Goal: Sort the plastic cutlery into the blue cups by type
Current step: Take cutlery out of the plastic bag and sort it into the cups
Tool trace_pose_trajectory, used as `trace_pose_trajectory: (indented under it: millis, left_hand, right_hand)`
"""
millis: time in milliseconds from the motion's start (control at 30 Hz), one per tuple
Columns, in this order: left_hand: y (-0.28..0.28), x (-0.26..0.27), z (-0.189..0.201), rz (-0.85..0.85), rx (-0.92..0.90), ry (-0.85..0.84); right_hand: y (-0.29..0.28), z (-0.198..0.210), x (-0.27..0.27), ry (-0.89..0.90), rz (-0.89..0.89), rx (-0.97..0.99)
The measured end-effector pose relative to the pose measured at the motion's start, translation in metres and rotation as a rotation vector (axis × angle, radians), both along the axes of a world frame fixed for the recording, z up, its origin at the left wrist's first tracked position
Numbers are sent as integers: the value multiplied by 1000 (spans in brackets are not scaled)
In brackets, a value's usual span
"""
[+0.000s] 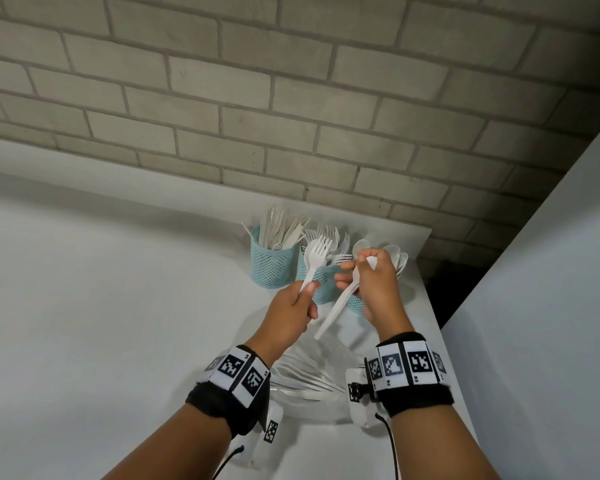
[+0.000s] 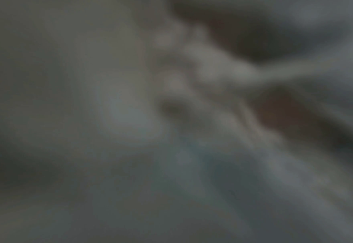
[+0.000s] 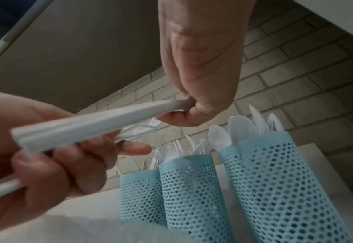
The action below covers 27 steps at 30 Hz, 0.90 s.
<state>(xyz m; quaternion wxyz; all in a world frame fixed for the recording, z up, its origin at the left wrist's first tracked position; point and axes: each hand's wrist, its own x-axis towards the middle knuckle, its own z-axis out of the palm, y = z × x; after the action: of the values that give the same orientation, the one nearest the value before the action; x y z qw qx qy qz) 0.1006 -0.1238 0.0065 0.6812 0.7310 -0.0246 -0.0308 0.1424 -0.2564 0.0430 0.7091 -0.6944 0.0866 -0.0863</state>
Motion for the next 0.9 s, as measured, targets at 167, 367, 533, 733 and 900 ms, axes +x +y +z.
trace_pose_trajectory:
  millis: [167,367,533,733,900]
  left_hand:
    - [-1,-1,0,-1,-42,8]
    - [-2,-1,-3,-18,3,-61]
    - [-4,1,-9,29,8,-70]
    - [-8,-4,-4,-10,-83,-60]
    - [-9,-2,-7,33,-86,-41]
  right_hand:
    - [5,-5,2,52,-38,80]
    - [12,-10,1,84,33,248]
    - [13,-9,-4,121,216,467]
    - [15,-15,-7,89,286,462]
    - [14,-17,-1,38,2,329]
